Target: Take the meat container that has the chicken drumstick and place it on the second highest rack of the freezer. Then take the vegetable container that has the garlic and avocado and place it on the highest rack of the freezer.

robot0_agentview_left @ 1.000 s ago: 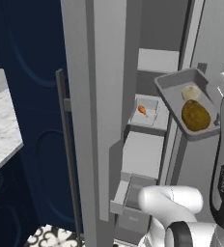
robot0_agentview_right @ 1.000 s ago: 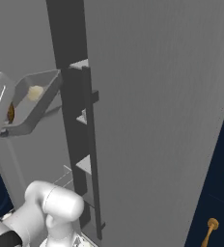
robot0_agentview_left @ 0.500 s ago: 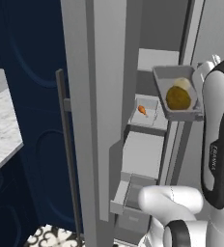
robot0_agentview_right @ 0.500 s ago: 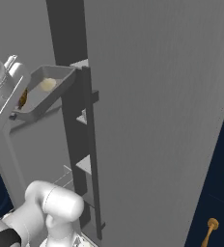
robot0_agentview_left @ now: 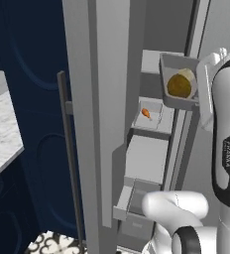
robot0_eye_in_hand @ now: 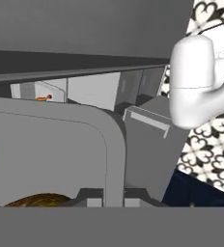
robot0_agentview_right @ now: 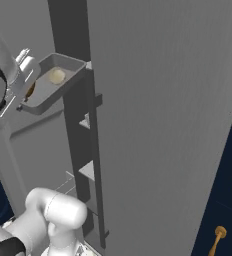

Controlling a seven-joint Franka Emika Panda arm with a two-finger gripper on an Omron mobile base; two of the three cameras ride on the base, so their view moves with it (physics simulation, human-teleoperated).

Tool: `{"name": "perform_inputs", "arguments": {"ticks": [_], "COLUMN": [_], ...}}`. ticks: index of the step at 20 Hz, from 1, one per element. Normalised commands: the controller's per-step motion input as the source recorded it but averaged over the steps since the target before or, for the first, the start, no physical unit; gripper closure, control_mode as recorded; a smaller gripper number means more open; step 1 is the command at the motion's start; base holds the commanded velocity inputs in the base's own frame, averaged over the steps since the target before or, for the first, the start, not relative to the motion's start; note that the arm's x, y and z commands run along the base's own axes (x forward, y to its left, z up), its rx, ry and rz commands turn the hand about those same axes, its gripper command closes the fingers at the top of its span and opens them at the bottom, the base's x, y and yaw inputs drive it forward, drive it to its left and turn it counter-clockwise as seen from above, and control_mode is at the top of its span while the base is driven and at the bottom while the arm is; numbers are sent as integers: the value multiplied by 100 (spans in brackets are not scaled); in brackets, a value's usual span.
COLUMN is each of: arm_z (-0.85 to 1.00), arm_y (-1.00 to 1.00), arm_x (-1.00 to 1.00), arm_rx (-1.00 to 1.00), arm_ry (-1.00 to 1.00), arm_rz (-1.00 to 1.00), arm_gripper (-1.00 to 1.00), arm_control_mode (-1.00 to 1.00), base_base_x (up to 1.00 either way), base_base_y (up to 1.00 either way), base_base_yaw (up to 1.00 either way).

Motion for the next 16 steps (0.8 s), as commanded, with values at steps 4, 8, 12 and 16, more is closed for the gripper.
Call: {"name": "perform_inputs", "arguments": {"ticks": [4, 8, 12, 16], "arm_z": [4, 3, 4, 0], "arm_y": [0, 0, 0, 0], "arm_x": [34, 84, 86, 81], "arm_rx": [3, 0, 0, 0], "arm_ry": [-9, 0, 1, 2], "arm_rz": [5, 0, 0, 0], "arm_gripper": [100, 100, 100, 100], "arm_control_mode": [-100, -100, -100, -100], "base_base_x": [0, 0, 0, 0], "base_base_y": [0, 0, 0, 0], "base_base_yaw": [0, 0, 0, 0]}}
